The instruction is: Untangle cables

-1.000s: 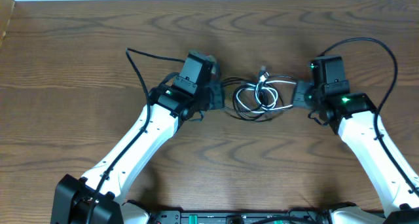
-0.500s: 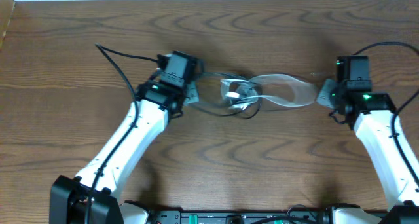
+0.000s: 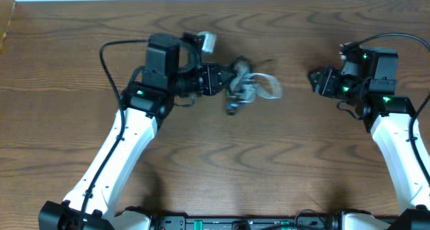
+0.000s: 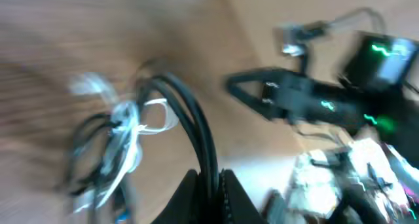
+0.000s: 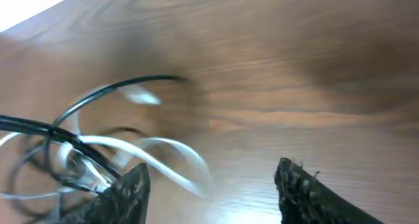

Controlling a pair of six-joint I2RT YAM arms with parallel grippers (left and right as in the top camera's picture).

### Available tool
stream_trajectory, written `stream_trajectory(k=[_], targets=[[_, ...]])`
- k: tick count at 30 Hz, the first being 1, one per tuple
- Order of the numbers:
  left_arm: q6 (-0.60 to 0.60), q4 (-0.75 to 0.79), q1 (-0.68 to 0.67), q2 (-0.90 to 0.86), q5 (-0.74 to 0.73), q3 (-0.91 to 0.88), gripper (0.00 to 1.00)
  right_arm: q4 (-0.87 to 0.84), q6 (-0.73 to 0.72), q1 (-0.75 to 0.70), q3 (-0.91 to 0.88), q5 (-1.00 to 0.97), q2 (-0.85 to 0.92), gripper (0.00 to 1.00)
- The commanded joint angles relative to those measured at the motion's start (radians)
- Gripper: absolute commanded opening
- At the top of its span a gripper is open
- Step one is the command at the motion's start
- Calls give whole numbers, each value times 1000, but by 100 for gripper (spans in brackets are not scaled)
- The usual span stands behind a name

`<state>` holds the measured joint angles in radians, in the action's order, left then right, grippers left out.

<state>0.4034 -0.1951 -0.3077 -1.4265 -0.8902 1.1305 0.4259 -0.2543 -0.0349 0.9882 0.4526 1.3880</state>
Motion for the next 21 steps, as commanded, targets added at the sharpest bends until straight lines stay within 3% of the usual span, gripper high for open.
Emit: stream_trajectory(k=[1, 2, 3, 4, 7, 10, 13, 17, 21], targets=[[-40, 35, 5, 9, -43, 16, 25, 3, 54, 28, 12, 116, -3, 69], [-41, -39, 3, 9, 151, 16, 50, 4, 56, 36, 12, 115, -3, 71], [-41, -134, -2, 9, 386, 10, 64, 5, 67, 50, 12, 112, -2, 73], [-41, -175, -3, 8, 497, 4, 73, 5, 73, 57, 12, 101, -2, 72], [-42, -284, -3, 7, 732, -7, 82, 31, 72, 76, 12, 5, -2, 65], [-44, -346, -5, 7, 694, -8, 82, 92, 73, 78, 12, -113, -2, 67], [-44, -383, -34, -11, 513, -15, 82, 193, 92, 78, 12, -222, -2, 69], [-44, -375, -124, -80, 509, -16, 82, 235, 90, 78, 12, -254, -2, 68], [-44, -323, -242, -200, 508, -16, 83, 246, -39, 74, 12, -488, -2, 73]])
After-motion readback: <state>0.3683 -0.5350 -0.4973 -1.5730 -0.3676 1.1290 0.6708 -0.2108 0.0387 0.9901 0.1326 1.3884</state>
